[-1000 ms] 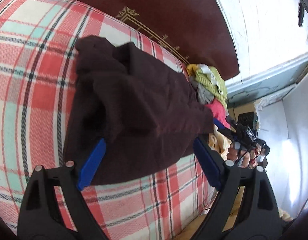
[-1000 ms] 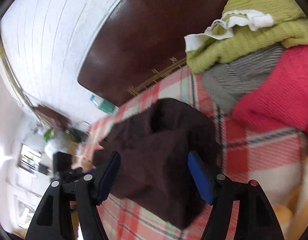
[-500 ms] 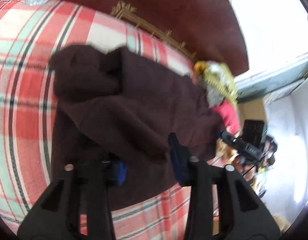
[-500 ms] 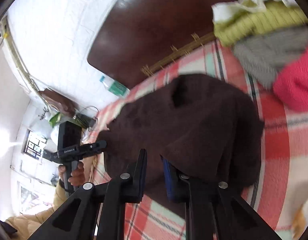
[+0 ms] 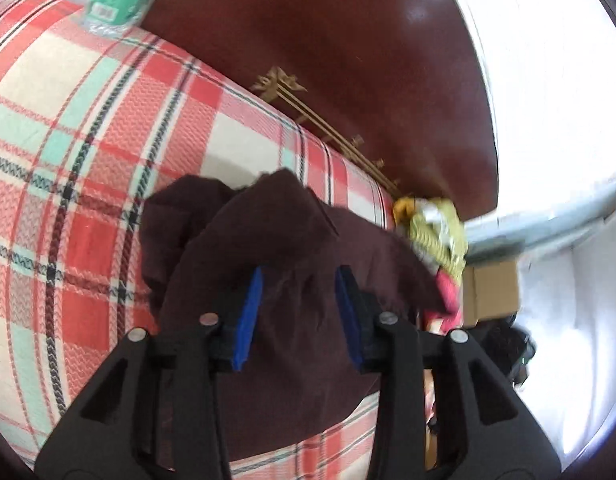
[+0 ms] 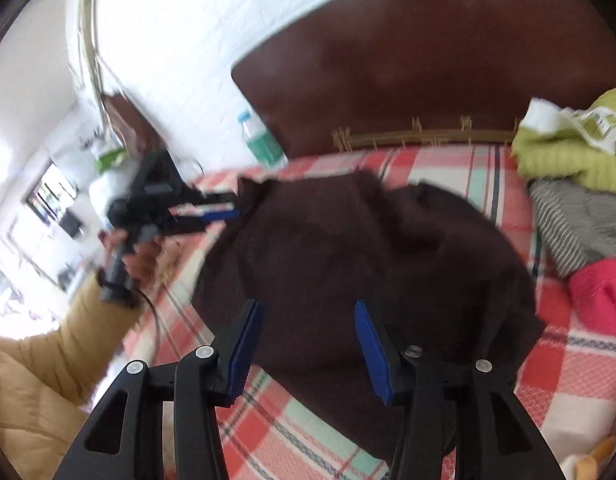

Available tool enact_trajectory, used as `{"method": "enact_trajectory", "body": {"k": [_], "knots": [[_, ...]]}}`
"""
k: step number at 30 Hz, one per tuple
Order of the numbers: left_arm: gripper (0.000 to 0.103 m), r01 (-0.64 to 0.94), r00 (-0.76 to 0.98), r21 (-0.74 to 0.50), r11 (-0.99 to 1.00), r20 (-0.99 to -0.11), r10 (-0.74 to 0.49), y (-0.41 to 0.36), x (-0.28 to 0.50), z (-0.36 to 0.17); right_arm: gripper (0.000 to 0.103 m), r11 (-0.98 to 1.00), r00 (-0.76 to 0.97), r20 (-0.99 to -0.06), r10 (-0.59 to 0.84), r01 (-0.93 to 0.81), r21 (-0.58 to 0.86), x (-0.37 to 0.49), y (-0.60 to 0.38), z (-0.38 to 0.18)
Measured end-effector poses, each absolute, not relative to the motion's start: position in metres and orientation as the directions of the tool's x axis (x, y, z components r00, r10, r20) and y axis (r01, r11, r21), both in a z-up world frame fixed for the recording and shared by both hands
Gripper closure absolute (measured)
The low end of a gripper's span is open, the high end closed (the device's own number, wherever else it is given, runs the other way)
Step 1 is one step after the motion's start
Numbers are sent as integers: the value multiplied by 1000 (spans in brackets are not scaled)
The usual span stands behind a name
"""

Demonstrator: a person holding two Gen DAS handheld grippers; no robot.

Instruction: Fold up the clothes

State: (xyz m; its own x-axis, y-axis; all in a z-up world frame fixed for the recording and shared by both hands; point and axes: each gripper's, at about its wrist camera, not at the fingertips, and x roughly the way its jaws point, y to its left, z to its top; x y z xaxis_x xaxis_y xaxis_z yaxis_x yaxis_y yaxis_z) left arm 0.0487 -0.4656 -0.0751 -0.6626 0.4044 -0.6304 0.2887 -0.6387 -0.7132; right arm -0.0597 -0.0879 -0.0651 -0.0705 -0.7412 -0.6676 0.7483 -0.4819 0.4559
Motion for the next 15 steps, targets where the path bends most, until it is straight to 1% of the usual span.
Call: {"method": "enact_trajectory", "body": {"k": [2, 3, 4, 7, 9, 12, 14, 15], "knots": [[55, 257, -674, -679, -688, -636, 376, -457, 54, -66, 53, -515, -88, -692, -717, 736, 440, -68, -96, -74], [49, 241, -679, -657, -714, -640, 360, -451, 56, -61, 53, -531, -100, -696, -711, 725, 438, -74, -98, -77], [47, 225, -684, -635, -739, -644, 344, -446, 59, -56, 53, -544, -112, -694, -711, 713, 442, -81, -100, -80], [47, 165, -689, -521, -837, -668, 280, -424, 61, -42, 53, -565, -141, -659, -739, 662, 492, -108, -103, -83], [46, 149, -686, -475, -868, -681, 255, -418, 58, -40, 49, -614, -160, -674, -721, 598, 515, -127, -103, -94], [44, 187, -652, -373, -909, -739, 170, -421, 47, -53, 49, -688, -164, -717, -677, 488, 537, -151, -103, -114], [44, 252, -592, -305, -919, -800, 103, -429, 36, -73, 49, -686, -182, -718, -672, 519, 510, -143, -106, -106], [44, 275, -579, -309, -910, -809, 99, -436, 34, -80, 48, -681, -201, -713, -671, 548, 487, -137, -109, -99]]}}
